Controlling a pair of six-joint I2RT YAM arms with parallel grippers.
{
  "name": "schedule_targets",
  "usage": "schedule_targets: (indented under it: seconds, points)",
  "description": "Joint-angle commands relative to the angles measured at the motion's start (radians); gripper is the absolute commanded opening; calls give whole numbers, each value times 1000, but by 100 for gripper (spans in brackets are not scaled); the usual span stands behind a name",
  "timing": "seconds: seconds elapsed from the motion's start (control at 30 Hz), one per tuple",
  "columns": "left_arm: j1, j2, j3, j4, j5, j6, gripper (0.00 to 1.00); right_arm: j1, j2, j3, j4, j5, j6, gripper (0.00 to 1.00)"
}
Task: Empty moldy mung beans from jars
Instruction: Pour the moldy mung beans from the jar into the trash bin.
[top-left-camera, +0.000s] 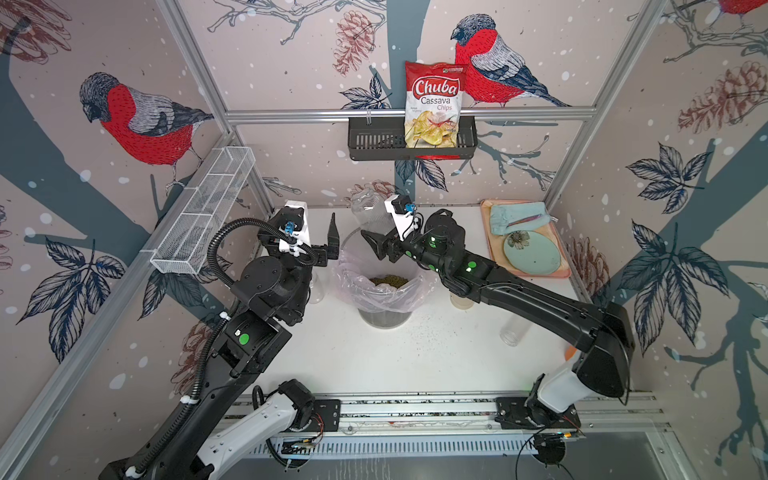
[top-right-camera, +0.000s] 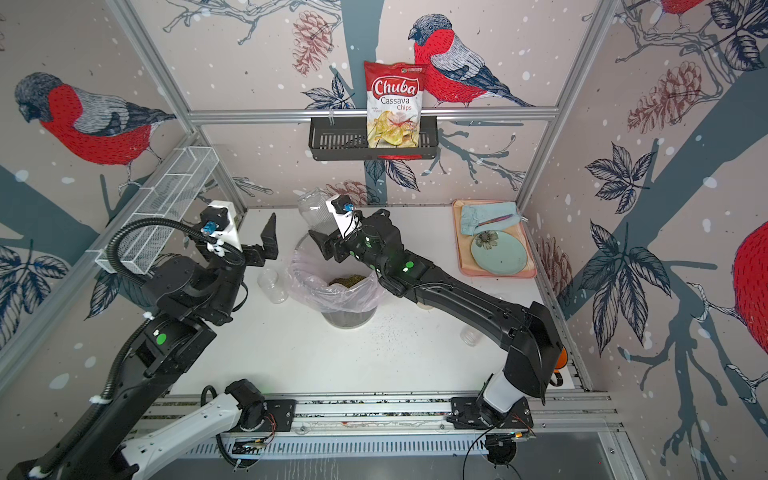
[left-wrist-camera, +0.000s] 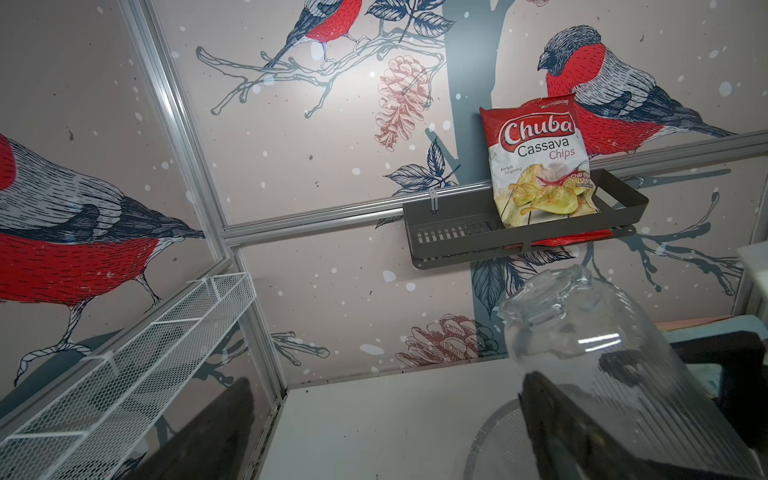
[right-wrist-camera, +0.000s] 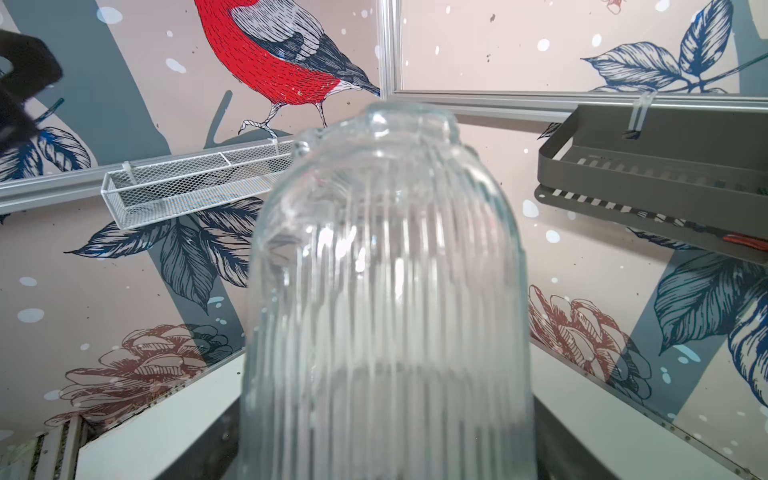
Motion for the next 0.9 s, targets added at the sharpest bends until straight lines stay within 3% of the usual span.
schedule_targets:
  seconds: [0.0, 0.03, 0.17, 0.23, 0.33, 0.43, 0.57, 0.67, 0.8, 0.87]
  points:
    - [1, -1, -1, 46, -4, -6, 97, 10, -67, -87, 197, 32, 29, 33]
    - [1, -1, -3, 42, -5, -8, 97, 7, -73, -130, 257, 40, 35, 33]
    - [1, 4, -11, 54, -2, -8, 97, -7, -51, -82, 162, 26, 56, 32]
    - [1, 9, 0, 37, 4, -15, 97, -12, -56, -123, 252, 20, 74, 32]
    - [1, 6, 1, 38, -8, -11, 97, -13, -6, -25, 99, 8, 66, 32]
    - [1, -6, -3, 39, -18, -5, 97, -1, -67, -116, 240, -1, 76, 32]
    - [1, -12, -25, 65, -30, 7, 97, -20, -3, -21, 65, 3, 87, 31]
    - [1, -6, -22, 54, -23, -2, 97, -7, -84, -168, 281, 0, 105, 31]
    - [1, -1, -27, 62, -12, -10, 97, -35, 21, -4, 56, -31, 124, 31]
    - [1, -1, -22, 55, -12, -9, 97, -10, -47, -91, 185, -44, 110, 30]
